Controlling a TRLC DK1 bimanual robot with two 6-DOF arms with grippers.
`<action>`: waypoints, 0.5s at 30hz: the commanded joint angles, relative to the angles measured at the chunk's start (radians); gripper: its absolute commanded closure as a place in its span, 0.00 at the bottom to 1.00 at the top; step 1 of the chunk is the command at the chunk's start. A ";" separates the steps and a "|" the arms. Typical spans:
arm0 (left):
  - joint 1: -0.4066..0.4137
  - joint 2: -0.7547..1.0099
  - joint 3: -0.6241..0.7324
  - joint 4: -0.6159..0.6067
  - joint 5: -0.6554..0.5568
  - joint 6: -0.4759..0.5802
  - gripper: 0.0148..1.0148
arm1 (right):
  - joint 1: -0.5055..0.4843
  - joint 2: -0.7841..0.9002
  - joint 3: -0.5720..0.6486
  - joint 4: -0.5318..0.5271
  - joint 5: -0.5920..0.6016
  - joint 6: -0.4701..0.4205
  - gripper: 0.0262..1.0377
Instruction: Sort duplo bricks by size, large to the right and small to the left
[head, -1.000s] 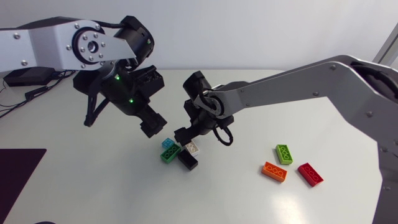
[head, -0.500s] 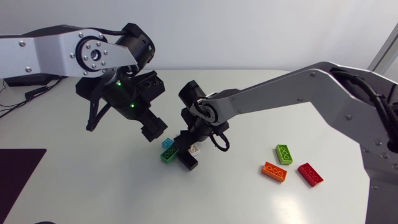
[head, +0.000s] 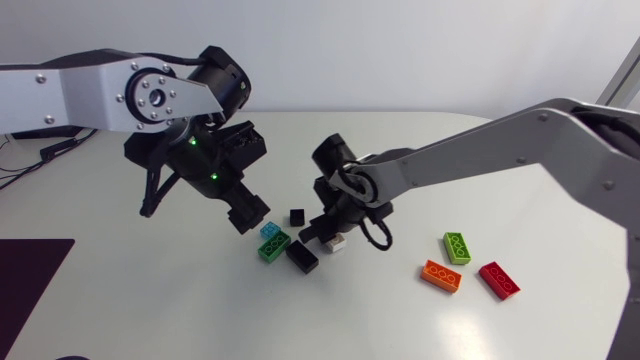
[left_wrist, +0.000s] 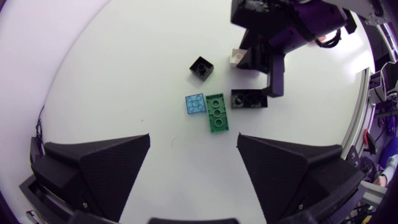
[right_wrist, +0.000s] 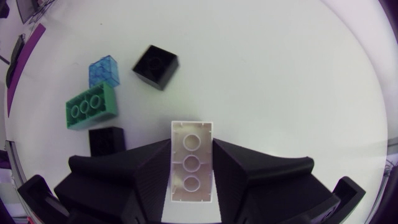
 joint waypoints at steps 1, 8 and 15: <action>-0.021 -0.009 -0.025 0.013 0.009 -0.016 0.04 | -0.085 -0.105 -0.084 -0.021 0.006 0.006 0.98; -0.115 0.026 -0.021 0.039 0.019 -0.033 0.04 | -0.303 -0.252 -0.288 -0.005 -0.022 -0.064 0.98; -0.168 0.055 -0.041 0.051 0.019 -0.044 0.04 | -0.380 -0.288 -0.357 -0.015 -0.048 -0.072 0.06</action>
